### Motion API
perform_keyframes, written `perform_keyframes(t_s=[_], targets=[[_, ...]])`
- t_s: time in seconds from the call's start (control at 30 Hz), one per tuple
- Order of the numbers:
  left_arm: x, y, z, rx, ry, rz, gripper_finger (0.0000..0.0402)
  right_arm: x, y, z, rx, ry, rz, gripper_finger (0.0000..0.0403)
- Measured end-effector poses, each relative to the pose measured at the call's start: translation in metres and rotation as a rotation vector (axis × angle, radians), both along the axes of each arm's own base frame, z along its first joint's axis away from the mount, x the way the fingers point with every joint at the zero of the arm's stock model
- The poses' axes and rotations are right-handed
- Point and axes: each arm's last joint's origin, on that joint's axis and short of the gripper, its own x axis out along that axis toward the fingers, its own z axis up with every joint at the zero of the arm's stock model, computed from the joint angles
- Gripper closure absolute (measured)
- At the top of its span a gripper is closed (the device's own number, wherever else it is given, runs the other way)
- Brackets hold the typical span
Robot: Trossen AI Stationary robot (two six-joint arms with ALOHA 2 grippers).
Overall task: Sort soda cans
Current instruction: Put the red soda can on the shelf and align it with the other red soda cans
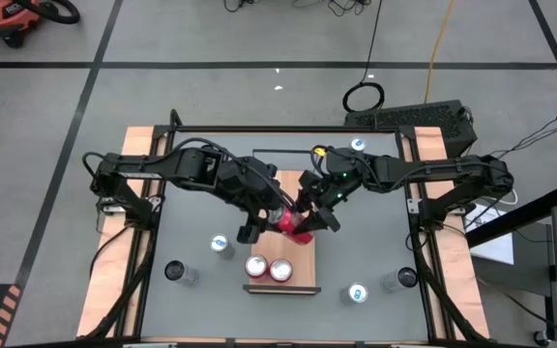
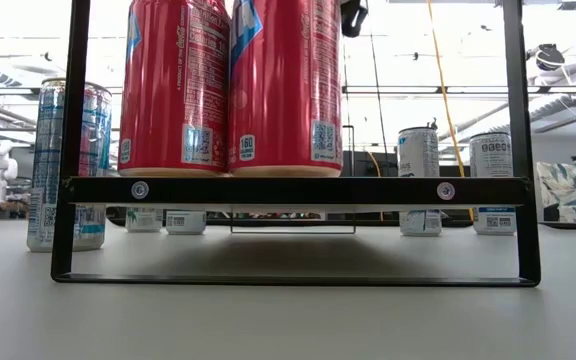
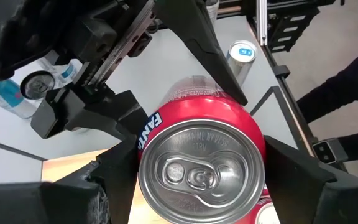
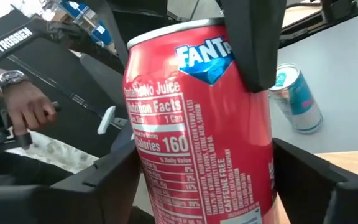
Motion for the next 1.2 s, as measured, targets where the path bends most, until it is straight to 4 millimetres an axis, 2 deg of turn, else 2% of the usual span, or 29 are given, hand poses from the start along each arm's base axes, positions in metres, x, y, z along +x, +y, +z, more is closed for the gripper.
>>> perform_keyframes(t_s=[0.23,0.7,0.83,1.07,1.2], targets=[[0.0010,-0.0008,0.0011,-0.003,-0.017,-0.023,0.0127,-0.0004,0.0017,0.0009,0.062,0.031,0.024,0.0062],[0.0029,-0.0006,0.0033,0.008,-0.051,-0.042,0.0127,0.0005,0.0021,0.0041,0.057,-0.009,0.020,0.0065],[0.0030,-0.0006,0.0037,0.007,-0.054,-0.041,0.0127,0.0009,0.0022,0.0056,0.029,-0.046,0.025,0.0079],[0.0028,-0.0001,0.0032,0.017,-0.048,-0.016,0.0125,0.0009,0.0021,0.0057,0.003,-0.067,0.031,0.0140],[0.0029,-0.0003,0.0033,0.043,-0.054,-0.010,0.0094,0.0007,0.0018,0.0059,0.006,-0.068,0.044,0.0143]])
